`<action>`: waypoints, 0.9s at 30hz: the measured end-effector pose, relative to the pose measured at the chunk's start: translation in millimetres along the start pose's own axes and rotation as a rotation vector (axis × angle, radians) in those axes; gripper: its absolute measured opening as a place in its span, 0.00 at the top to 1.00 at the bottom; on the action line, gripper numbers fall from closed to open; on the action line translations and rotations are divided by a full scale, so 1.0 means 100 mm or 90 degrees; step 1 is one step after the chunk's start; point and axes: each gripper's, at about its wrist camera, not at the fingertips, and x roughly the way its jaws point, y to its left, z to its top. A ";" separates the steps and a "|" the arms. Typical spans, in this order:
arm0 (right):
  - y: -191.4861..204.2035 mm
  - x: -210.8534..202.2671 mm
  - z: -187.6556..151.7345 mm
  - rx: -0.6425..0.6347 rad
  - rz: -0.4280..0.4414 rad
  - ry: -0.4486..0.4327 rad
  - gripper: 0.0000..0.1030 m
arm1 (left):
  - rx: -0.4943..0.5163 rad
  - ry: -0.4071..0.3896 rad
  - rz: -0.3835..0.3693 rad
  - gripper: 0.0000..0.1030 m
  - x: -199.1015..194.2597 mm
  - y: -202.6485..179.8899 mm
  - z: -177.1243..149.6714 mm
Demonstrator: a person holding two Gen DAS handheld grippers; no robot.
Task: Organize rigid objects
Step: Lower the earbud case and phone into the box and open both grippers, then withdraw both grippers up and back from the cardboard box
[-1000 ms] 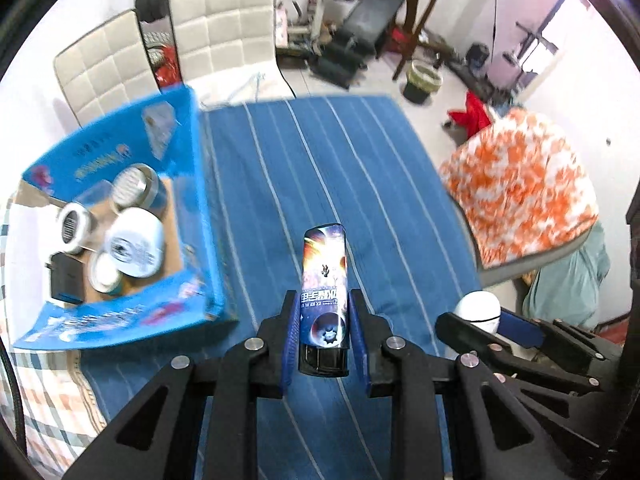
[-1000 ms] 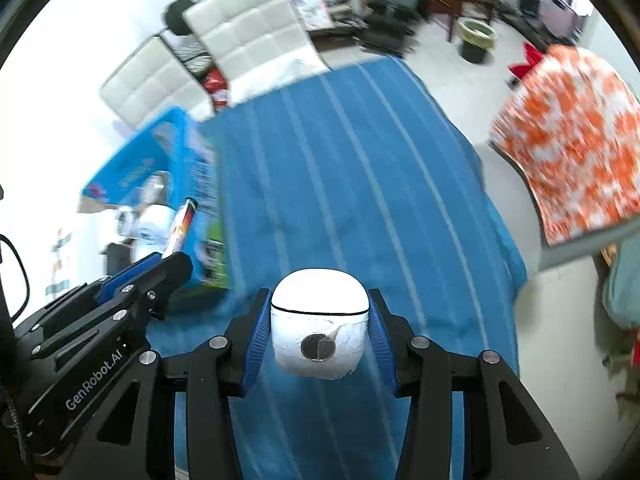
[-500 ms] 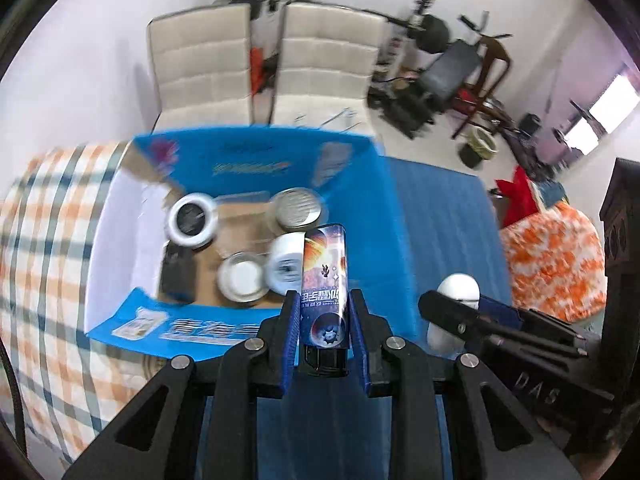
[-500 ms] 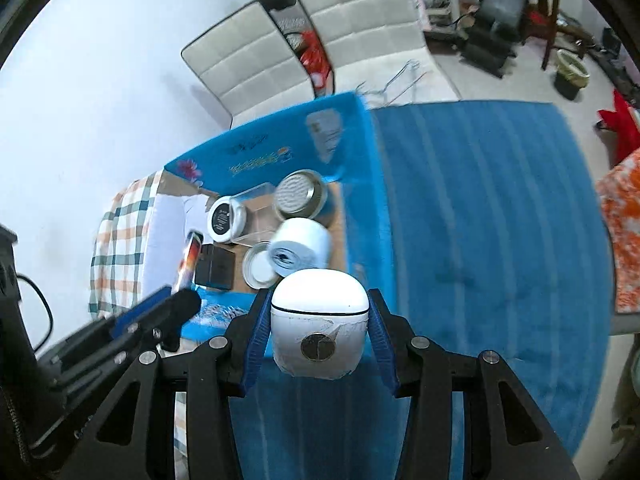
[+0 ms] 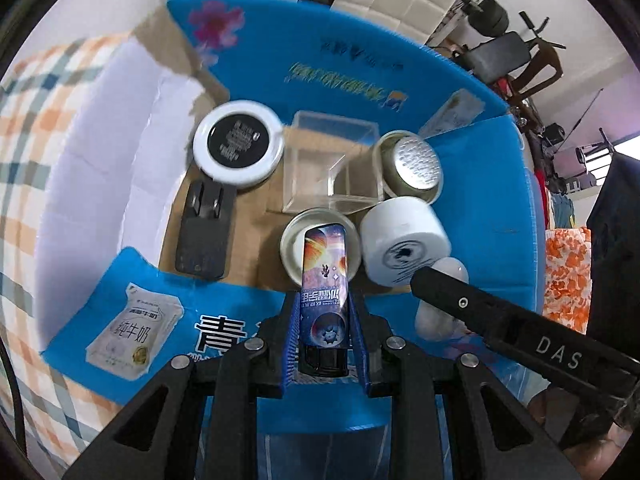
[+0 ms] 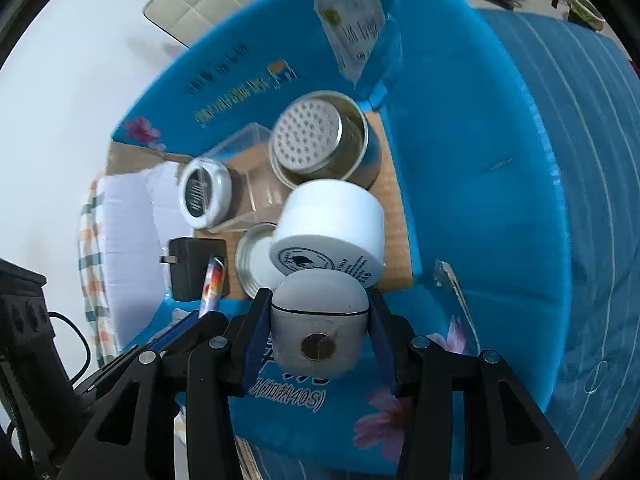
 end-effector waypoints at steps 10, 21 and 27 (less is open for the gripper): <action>0.02 0.13 -0.01 0.008 -0.026 0.021 0.38 | -0.007 0.043 -0.001 0.78 0.07 0.06 -0.03; 0.28 -0.24 -0.20 -0.077 -0.145 -0.037 0.05 | 0.045 -0.015 0.144 0.43 -0.32 0.01 -0.10; 0.32 -0.32 -0.29 -0.085 -0.178 -0.044 0.00 | 0.053 -0.040 0.183 0.08 -0.48 0.07 -0.15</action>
